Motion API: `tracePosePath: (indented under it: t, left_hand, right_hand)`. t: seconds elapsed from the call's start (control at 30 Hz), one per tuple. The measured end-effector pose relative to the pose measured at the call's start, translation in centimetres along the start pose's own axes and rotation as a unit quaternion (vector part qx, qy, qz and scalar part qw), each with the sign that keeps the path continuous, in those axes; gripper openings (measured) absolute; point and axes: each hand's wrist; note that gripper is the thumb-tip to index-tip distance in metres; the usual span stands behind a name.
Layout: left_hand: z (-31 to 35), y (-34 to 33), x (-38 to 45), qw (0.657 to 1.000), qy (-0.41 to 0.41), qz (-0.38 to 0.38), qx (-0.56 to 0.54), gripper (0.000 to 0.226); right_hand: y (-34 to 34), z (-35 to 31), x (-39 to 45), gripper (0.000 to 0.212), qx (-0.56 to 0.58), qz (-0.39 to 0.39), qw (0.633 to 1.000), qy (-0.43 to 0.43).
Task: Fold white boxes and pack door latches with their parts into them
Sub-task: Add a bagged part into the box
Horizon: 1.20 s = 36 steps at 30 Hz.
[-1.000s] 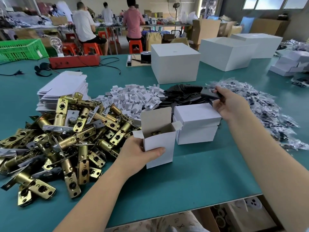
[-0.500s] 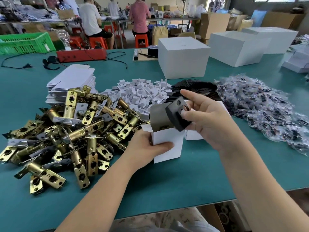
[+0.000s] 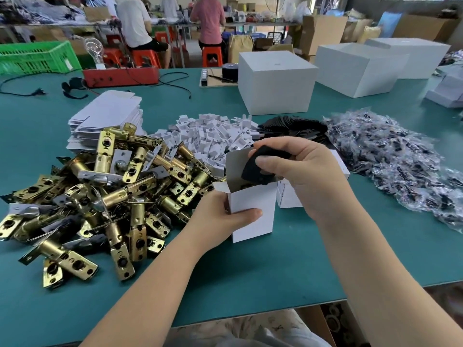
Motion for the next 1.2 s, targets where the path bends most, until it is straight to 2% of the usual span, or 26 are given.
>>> tracePosePath:
  t: [0.1,0.2,0.33,0.47,0.53,0.67,0.83,1.03,1.2]
  left_hand:
    - [-0.2,0.1,0.1,1.000,0.005,0.007,0.001,0.042]
    - [-0.2,0.1,0.0,1.000,0.008,0.004,0.000,0.041]
    - [-0.1,0.1,0.0,1.000,0.010,0.005,0.001,0.036]
    - [-0.2,0.0,0.1,1.000,0.016,0.000,-0.019,0.036]
    - [-0.1,0.0,0.1,1.000,0.017,0.003,-0.018,0.039]
    - [-0.1,0.0,0.1,1.000,0.019,0.015,-0.004,0.055]
    - [0.2,0.1,-0.1,1.000,0.012,0.009,0.007,0.066]
    - [0.1,-0.1,0.0,1.000,0.018,0.008,-0.004,0.046]
    - [0.2,-0.1,0.0,1.000,0.021,0.002,-0.003,0.041]
  right_hand:
    - [-0.2,0.0,0.1,0.020,-0.024,-0.020,0.999,0.040]
    - [0.0,-0.1,0.3,0.024,0.003,-0.030,0.998,0.046]
    - [-0.7,0.2,0.4,0.027,-0.026,-0.045,0.995,0.085]
    - [-1.0,0.4,0.5,0.035,-0.107,0.005,0.983,0.148]
    - [-0.9,0.4,0.4,0.037,-0.159,-0.003,0.974,0.163]
    - [-1.5,0.5,-0.1,0.035,-0.237,-0.052,0.960,0.142]
    - [-1.3,0.0,-0.3,0.035,-0.271,-0.099,0.952,0.103]
    - [0.0,-0.5,0.0,0.032,-0.297,-0.102,0.946,0.084]
    - [0.2,0.3,-0.5,0.035,-0.294,-0.056,0.946,0.124]
Point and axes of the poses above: each hand's wrist, its own x-axis towards the middle knuckle, its own y-axis out of the back of the hand, z = x × y, and after that the axes turned 8 degrees about z, right-handed
